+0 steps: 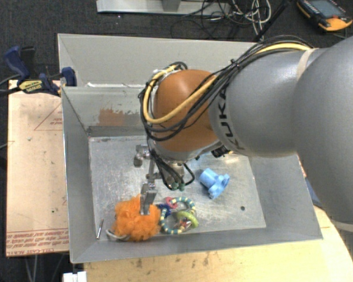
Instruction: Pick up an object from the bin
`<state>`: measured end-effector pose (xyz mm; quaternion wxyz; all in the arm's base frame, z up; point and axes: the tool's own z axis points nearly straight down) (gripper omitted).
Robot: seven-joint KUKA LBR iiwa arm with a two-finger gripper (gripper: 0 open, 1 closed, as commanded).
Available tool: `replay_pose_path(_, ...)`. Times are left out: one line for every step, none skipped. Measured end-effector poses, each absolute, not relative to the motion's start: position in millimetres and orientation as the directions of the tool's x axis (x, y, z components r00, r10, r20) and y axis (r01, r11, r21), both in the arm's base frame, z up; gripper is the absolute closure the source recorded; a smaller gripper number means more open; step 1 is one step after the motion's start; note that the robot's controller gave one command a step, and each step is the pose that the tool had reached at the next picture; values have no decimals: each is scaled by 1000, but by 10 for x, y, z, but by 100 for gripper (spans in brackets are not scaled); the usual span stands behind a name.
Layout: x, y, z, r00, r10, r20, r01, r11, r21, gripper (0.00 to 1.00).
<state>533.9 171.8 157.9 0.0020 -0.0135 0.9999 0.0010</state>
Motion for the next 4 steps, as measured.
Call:
replay_pose_path(4882, 1948, 1543, -998, -67, 6, -67, 998, -1, 0)
replay_pose_path(4851, 1971, 1393, -988, -157, -1, -157, 988, 1, 0)
replay_pose_path(4861, 2106, 894, -909, -417, -6, -417, 909, 1, 0)
replay_pose_path(4821, 2039, 726, -943, -334, -6, -334, 943, 3, 100)
